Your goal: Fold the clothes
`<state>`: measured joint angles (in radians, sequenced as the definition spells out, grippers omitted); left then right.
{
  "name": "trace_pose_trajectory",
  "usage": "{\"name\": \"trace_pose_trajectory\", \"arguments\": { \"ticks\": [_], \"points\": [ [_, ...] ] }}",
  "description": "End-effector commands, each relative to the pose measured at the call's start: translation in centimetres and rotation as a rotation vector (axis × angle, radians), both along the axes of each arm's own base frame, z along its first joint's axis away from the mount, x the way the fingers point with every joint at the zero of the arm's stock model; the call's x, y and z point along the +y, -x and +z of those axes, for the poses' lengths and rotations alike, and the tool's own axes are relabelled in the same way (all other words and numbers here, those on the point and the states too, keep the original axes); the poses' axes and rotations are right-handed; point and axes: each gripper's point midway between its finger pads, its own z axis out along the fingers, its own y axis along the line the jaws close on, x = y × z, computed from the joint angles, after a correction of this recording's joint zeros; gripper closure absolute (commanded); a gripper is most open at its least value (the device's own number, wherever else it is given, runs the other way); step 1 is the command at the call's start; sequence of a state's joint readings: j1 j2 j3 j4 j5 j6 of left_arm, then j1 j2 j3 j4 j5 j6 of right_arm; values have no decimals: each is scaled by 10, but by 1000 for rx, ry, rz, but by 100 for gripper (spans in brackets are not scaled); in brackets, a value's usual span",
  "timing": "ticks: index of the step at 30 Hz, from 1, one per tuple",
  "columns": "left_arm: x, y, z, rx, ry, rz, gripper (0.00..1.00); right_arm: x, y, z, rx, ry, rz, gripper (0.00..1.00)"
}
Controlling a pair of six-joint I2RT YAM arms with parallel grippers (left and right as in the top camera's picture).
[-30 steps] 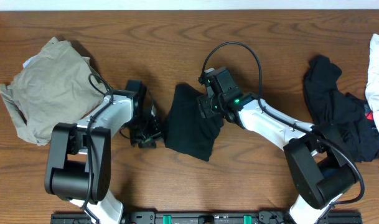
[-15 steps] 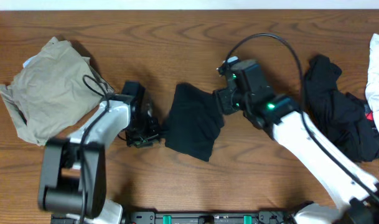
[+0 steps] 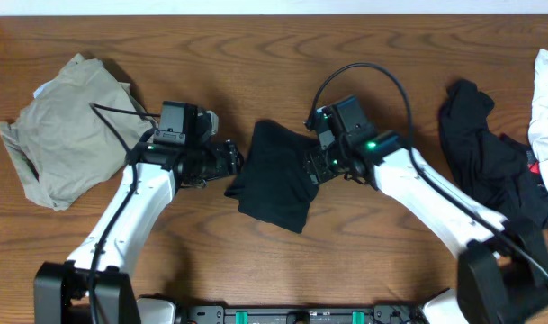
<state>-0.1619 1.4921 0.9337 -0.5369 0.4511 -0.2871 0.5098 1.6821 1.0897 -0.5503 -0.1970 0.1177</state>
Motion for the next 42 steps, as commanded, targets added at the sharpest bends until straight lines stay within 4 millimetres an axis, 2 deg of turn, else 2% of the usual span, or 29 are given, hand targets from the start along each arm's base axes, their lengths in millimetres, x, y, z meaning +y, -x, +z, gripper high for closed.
{"name": "trace_pose_trajectory", "arguments": {
  "ticks": [1, 5, 9, 14, 18, 23, 25, 28, 30, 33, 38, 40, 42],
  "points": [
    [-18, 9, -11, 52, 86, -94, 21, 12, 14, -29, 90, -14, 50, 37],
    [-27, 16, -31, 117, 134, -156, 19, 11, 21, -60, 162, 27, 55, 39],
    [-41, 24, -49, 183, 226, -218, 18, 8, 26, -77, 209, 49, 43, 41],
    [-47, 31, -73, 267, 273, -227, 17, 9, 25, -79, 208, 48, 43, 41],
    [-59, 40, -75, 305, 372, -264, 18, 8, 25, -79, 207, 47, 42, 42],
    [-65, 47, -81, 329, 371, -287, 18, 9, 25, -79, 207, 47, 42, 43],
    [-67, 48, -82, 328, 369, -297, 29, 9, 25, -79, 208, 47, 42, 43],
    [-66, 46, -81, 321, 370, -295, 60, 8, 27, -79, 214, 50, 42, 44],
    [-63, 44, -81, 319, 372, -284, 85, 7, 28, -79, 219, 54, 42, 44],
    [-59, 42, -81, 317, 374, -270, 94, 7, 28, -79, 220, 55, 42, 45],
    [-54, 34, -73, 280, 372, -260, 94, 6, 27, -77, 217, 52, 38, 47],
    [-47, 27, -65, 245, 348, -246, 94, 3, 24, -68, 205, 48, 29, 47],
    [-35, 17, -56, 206, 289, -221, 94, -1, 15, -49, 175, 29, 9, 44]
  ]
}}
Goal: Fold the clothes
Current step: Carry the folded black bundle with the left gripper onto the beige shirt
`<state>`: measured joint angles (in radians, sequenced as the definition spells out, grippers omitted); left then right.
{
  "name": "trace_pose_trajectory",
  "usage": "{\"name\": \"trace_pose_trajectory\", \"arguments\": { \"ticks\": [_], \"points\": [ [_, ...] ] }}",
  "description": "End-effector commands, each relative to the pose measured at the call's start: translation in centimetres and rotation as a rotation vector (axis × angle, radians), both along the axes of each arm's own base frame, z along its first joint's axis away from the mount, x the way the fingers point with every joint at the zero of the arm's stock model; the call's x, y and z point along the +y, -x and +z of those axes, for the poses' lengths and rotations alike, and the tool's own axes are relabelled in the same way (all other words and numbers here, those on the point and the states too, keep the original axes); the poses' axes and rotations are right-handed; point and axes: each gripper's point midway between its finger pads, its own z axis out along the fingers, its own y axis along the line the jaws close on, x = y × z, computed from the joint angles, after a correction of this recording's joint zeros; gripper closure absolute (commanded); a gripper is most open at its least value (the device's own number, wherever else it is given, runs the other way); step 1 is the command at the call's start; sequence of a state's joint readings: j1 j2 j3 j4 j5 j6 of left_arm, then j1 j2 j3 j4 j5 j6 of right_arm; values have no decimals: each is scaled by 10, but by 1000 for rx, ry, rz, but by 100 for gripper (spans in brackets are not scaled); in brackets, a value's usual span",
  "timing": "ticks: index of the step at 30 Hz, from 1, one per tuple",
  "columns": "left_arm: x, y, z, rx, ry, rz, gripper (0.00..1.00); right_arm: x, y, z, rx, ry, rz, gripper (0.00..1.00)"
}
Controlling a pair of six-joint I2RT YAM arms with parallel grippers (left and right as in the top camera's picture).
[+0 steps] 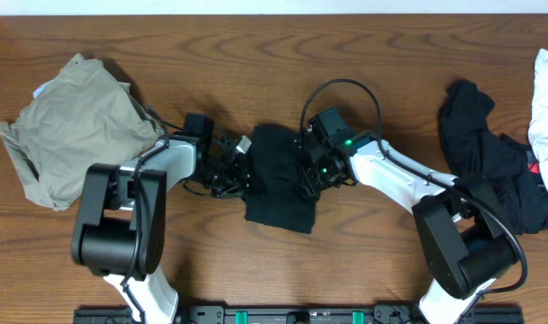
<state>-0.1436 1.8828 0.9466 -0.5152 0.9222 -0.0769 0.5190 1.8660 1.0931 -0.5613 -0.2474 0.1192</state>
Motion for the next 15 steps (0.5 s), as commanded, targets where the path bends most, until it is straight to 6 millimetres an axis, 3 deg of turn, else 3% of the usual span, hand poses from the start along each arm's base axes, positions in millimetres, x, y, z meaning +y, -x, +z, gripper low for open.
{"name": "trace_pose_trajectory", "arguments": {
  "ticks": [1, 5, 9, 15],
  "points": [
    [31, -23, 14, -111, -148, 50, 94, -6, -11, 29, -40, -35, -31, 42],
    [78, -51, 36, -187, -367, 124, 94, -23, -31, 91, -148, -87, -93, 40],
    [128, -78, 71, -256, -568, 123, 94, -47, -36, 149, -257, -129, -145, 39],
    [189, -124, 129, -405, -768, 242, 94, -67, -24, 195, -356, -158, -172, 37]
  ]
}}
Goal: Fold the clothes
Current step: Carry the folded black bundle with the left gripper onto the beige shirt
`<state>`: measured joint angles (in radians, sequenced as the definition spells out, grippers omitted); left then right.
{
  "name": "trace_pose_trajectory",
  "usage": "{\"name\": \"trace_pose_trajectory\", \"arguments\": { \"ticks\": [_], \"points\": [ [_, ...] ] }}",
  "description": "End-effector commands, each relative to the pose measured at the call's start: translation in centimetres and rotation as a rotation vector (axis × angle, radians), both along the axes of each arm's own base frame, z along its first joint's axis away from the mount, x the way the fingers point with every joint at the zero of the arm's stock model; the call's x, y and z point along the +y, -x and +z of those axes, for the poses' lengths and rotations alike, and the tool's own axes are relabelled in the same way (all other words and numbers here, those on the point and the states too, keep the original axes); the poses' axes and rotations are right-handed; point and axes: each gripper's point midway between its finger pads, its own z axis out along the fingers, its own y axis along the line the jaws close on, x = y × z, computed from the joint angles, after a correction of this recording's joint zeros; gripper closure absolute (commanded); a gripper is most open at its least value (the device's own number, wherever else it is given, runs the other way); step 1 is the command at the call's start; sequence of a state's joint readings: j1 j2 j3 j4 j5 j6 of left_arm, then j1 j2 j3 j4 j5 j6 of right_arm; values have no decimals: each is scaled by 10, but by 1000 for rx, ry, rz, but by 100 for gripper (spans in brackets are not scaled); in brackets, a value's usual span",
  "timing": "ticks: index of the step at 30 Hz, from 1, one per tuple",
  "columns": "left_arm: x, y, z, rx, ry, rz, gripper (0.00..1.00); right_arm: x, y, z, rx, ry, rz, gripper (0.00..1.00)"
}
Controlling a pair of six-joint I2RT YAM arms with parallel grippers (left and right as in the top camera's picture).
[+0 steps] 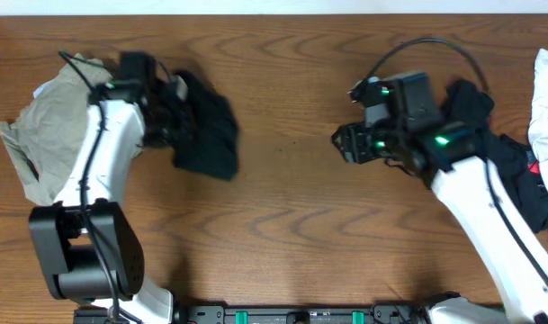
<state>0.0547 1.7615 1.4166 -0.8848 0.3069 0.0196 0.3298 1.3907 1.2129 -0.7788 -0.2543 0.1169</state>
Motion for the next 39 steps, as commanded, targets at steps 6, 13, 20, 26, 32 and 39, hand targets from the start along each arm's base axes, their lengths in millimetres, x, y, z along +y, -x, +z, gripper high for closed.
{"name": "trace_pose_trajectory", "arguments": {
  "ticks": [6, 13, 20, 26, 32, 39],
  "points": [
    [95, -52, 73, -276, -216, 148, 93, -17, 21, 10, 10, 39, -7, 37],
    [180, -38, 70, -269, -235, 363, 93, -20, 29, 5, 41, 55, 3, 37],
    [242, -16, 33, -188, -145, 577, 89, -21, 32, 3, 56, 60, 3, 37],
    [252, -7, -6, -104, -13, 631, 83, -21, 32, 3, 58, 60, 3, 37],
    [262, 9, -16, -50, 12, 701, 28, -21, 31, 3, 56, 62, 1, 36],
    [289, 41, -10, 11, 111, 1049, 16, -26, 31, 1, 55, 83, -12, 35]
  ]
}}
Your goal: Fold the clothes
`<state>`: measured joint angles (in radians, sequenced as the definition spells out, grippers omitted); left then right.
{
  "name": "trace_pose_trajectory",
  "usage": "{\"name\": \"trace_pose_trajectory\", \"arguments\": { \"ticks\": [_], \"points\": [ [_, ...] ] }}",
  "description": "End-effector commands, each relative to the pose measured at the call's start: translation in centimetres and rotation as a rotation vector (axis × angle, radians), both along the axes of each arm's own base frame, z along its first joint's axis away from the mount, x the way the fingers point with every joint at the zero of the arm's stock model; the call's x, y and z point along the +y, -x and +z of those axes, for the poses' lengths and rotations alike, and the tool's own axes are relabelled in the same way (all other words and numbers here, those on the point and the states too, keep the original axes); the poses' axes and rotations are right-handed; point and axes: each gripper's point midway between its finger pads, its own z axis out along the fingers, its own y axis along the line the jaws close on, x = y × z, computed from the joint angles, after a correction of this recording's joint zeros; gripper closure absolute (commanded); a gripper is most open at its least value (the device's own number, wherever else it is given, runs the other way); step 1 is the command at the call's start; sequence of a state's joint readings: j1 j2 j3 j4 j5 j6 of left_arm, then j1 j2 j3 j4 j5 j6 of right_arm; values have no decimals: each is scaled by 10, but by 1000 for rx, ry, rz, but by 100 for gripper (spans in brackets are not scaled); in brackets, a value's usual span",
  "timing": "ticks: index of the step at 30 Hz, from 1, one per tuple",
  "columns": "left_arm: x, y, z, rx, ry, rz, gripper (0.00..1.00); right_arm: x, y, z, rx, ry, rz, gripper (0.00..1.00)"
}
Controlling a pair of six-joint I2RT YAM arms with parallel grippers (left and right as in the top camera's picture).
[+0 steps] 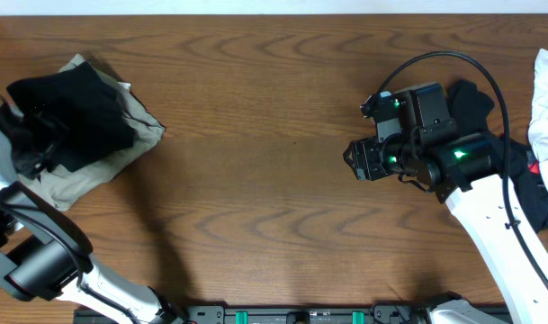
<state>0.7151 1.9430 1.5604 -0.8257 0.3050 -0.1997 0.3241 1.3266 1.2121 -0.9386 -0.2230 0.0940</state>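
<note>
A folded black garment (76, 121) lies on top of the crumpled beige garment (85, 171) at the far left of the table. My left gripper (32, 151) is at the black garment's left edge. Its dark fingers merge with the cloth, so their grip is unclear. My right gripper (354, 162) hangs over bare wood right of centre. It is open with nothing in it and points left.
A heap of black clothes (476, 108) lies at the right, partly under my right arm. A white cloth sits at the right edge. Bare wooden table (256, 135) spans the middle between the arms.
My left arm has moved further left, and the black garment has gone from beside the beige garment to lying on it. My right gripper has shifted slightly down and right.
Both grippers first worked on the black garment at the table's centre, and it was folded narrower by the second moment. Then the left gripper held it at the upper left while the right arm had drawn back. Now it rests on the beige garment.
</note>
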Motion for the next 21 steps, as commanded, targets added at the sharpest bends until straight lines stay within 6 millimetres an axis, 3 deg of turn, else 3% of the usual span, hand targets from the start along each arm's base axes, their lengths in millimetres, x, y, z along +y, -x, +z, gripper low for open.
{"name": "trace_pose_trajectory", "arguments": {
  "ticks": [1, 4, 8, 12, 15, 17, 21],
  "points": [
    [19, 15, 15, -18, 53, 220, 16, -7, -2, 3, -20, 18, -7, 35],
    [15, 10, 34, -114, 100, 191, 16, -7, -2, 3, -22, 18, -8, 34],
    [3, -9, 78, -308, 144, 105, 16, -8, -3, 3, -23, 17, -13, 34],
    [-19, -26, 126, -499, 192, -1, 16, -8, -3, 3, -22, 17, -12, 34],
    [-39, -37, 155, -609, 226, -90, 23, -8, -3, 3, -23, 17, -13, 34],
    [-54, -44, 166, -660, 247, -162, 35, -8, -4, 3, -26, 16, -13, 34],
    [-79, -59, 167, -685, 263, -265, 38, -8, -4, 3, -25, 16, -13, 34]
  ]
}}
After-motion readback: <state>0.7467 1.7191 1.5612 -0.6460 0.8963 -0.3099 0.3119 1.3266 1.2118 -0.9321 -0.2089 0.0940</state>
